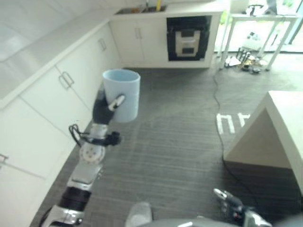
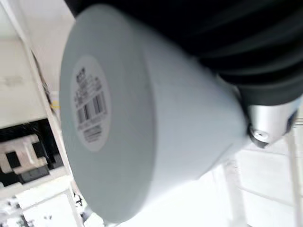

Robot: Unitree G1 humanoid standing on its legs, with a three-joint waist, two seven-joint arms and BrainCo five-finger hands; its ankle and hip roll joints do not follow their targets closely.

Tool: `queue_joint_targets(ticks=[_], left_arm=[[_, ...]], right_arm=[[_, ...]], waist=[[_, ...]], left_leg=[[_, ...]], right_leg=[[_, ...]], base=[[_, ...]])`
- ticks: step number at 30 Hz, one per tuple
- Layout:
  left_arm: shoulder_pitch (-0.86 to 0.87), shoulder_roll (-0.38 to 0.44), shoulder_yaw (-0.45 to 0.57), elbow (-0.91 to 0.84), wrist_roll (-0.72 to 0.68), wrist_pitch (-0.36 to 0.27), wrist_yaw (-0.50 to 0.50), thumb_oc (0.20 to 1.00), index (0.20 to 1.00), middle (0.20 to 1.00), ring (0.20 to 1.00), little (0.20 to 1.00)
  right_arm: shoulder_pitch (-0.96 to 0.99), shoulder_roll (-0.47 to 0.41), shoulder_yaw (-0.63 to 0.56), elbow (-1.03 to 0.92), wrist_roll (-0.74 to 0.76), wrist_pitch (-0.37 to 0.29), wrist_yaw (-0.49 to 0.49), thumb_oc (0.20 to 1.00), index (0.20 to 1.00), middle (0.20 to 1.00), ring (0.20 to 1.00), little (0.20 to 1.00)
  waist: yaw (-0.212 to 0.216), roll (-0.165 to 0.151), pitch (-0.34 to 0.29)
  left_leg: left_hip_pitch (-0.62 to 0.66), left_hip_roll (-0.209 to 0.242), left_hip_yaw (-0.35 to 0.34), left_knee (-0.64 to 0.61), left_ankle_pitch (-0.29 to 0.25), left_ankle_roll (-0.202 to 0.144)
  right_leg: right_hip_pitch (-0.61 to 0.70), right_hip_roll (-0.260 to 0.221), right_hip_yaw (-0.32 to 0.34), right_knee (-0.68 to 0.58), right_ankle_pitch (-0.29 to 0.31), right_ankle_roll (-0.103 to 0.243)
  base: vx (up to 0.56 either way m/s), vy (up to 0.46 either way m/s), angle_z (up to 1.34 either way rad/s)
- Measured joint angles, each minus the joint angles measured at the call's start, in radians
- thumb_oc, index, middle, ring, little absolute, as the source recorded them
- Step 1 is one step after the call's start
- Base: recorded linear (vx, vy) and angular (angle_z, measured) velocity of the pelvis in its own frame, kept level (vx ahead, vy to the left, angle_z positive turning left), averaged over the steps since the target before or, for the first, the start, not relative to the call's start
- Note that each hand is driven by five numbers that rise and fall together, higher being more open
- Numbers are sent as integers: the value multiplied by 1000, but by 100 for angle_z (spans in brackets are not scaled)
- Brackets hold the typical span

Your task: Place the dishes in the dishwasher.

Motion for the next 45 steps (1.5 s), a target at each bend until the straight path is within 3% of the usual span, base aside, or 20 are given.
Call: queue_joint_targets(ticks=[3, 8, 11, 14, 17, 19, 21, 23, 24, 28, 30, 33, 34, 35, 37, 39, 40, 42, 43, 45], left_arm=[[-10, -2, 28, 26, -1, -24, -9, 200, 200, 200, 200, 200], [-16, -35, 24, 94, 0, -31, -44, 200, 200, 200, 200, 200], [-20, -37, 30, 89, 5, -30, -65, 200, 200, 200, 200, 200], [-69, -22, 24, 89, 15, -27, -89, 200, 200, 200, 200, 200], [-167, 14, 8, 80, 14, -26, -100, 200, 200, 200, 200, 200], [-201, 24, -25, 65, 17, -26, -97, 200, 200, 200, 200, 200], [-194, 31, -49, 65, 49, -23, -71, 200, 200, 200, 200, 200], [-194, 43, -88, 73, 87, -23, -54, 200, 200, 200, 200, 200], [-195, 44, -101, 73, 117, -23, -50, 200, 200, 200, 200, 200], [-194, 59, -97, 74, 125, -19, -50, 200, 200, 200, 200, 200], [-185, 65, -97, 71, 125, -19, -62, 200, 200, 200, 200, 200], [-157, 54, -102, 70, 124, -19, -68, 200, 200, 200, 200, 200], [-150, 52, -104, 70, 124, -19, -68, 200, 200, 200, 200, 200], [-145, 44, -101, 70, 124, -18, -66, 200, 200, 200, 200, 200], [-87, 41, -97, 47, 127, -18, -63, 200, 200, 200, 200, 200], [-13, 40, -93, -15, 138, -20, -62, 200, 200, 200, 200, 200], [-11, 40, -91, -27, 159, -22, -62, 200, 200, 200, 200, 200], [-16, 45, -88, -30, 159, -25, -64, 200, 200, 200, 200, 200], [-15, 46, -88, -26, 159, -25, -66, 200, 200, 200, 200, 200], [-15, 44, -76, -1, 159, -29, -66, 200, 200, 200, 200, 200]], right_arm=[[27, -8, 1, -1, -21, -22, -6, 1000, 1000, 1000, 1000, 1000], [99, -14, 15, -10, -20, -21, -27, 1000, 1000, 1000, 1000, 1000], [87, 1, -25, -13, -16, -22, -59, 1000, 1000, 1000, 1000, 1000], [116, 63, -63, -55, -7, -32, -99, 1000, 1000, 1000, 1000, 1000], [147, 105, -62, -111, 4, -40, -135, 1000, 1000, 1000, 1000, 1000], [148, 120, -59, -156, 19, -47, -153, 1000, 1000, 1000, 1000, 1000], [127, 115, -58, -187, 35, -61, -148, 1000, 1000, 1000, 1000, 1000], [121, 112, -54, -202, 63, -59, -125, 1000, 1000, 1000, 1000, 1000], [119, 91, -36, -210, 81, -55, -106, 1000, 1000, 1000, 1000, 1000], [138, 57, -33, -156, 83, -50, -63, 1000, 1000, 1000, 1000, 1000], [148, 63, -31, -137, 82, -39, -50, 1000, 1000, 1000, 1000, 1000], [146, 82, -29, -126, 82, -34, -46, 1000, 1000, 1000, 1000, 1000], [144, 82, -29, -117, 82, -34, -45, 1000, 1000, 1000, 1000, 1000], [134, 79, -29, -98, 82, -34, -46, 1000, 1000, 1000, 1000, 1000], [112, 70, -21, -91, 82, -33, -46, 1000, 1000, 1000, 1000, 1000], [97, 48, -18, -103, 81, -34, -45, 1000, 1000, 1000, 1000, 1000], [89, 27, 0, -101, 81, -36, -42, 1000, 1000, 1000, 1000, 1000], [60, 19, 7, -59, 79, -36, -29, 1000, 1000, 1000, 1000, 1000], [54, 32, -1, -38, 80, -35, -25, 1000, 1000, 1000, 1000, 1000], [59, 33, 3, -29, 78, -37, -16, 1000, 1000, 1000, 1000, 1000]], waist=[[-9, 29, 13], [-37, 31, 44], [-20, -4, 60], [-22, -37, 61], [-29, -8, 57], [-24, 5, 53], [-24, 16, 49], [-46, 15, 48], [-66, 14, 46], [-95, -43, 26], [-109, -47, 21], [-123, -31, -3], [-125, -21, -12], [-124, -10, -9], [-122, 12, -20], [-116, 16, -30], [-105, 23, -40], [-103, -8, -30], [-86, -41, -16], [-76, -52, -16]], left_leg=[[77, 21, 56, -344, 15, -12], [58, 112, 172, -364, 24, -24], [167, -28, 134, -402, 73, 52], [204, -114, 133, -383, 24, 124], [243, -161, 98, -383, -22, 187], [262, -176, 84, -383, -52, 223], [295, -183, 98, -402, -69, 231], [329, -185, 101, -409, -95, 198], [343, -186, 101, -409, -130, 143], [416, -249, 89, -412, -175, 154], [468, -250, 83, -410, -200, 176], [498, -226, 56, -386, -252, 140], [508, -213, 53, -376, -262, 123], [513, -197, 58, -347, -266, 116], [518, -164, 55, -238, -265, 113], [406, -128, 93, 97, -248, 88], [295, -96, 83, 320, -162, 49], [52, -59, 46, 683, -97, 49], [-9, -58, 52, 723, -121, 77], [-30, -101, 1, 444, -170, 94]], right_leg=[[20, 40, -1, -21, 7, 3], [106, 46, -15, -60, -12, 26], [170, -61, 35, -54, -50, 104], [173, -145, 30, 40, -11, 119], [35, -207, 44, 397, 111, 220], [-135, -216, 55, 690, 131, 243], [-261, -192, 28, 765, 56, 226], [-322, -119, 21, 604, -34, 195], [-347, -95, -40, 397, -24, 161], [-371, -116, -31, -121, 204, 192], [-384, -125, -16, -73, 247, 174], [-368, -96, -22, 85, 233, 152], [-339, -74, -20, 111, 218, 125], [-304, -51, -18, 83, 207, 46], [-242, -14, -15, 101, 157, 0], [-175, 18, 17, 71, 115, -29], [-140, 43, 32, 47, 102, -54], [-113, 60, 70, 67, 31, -118], [-64, 51, 95, 43, 34, -102], [14, 49, 131, -13, 32, -74]], base=[[295, 254, -5], [328, 383, 1], [317, 413, -35], [208, 429, 23], [143, 352, 55], [119, 196, 32], [142, 47, -29], [218, -109, -17], [285, -208, -3], [345, -189, 8], [406, -241, 18], [408, -331, 25], [348, -273, 29], [404, -348, 9], [256, -310, -29], [187, -268, -62], [376, -337, -54], [400, -189, -44], [373, 69, -51], [395, 140, -64]])
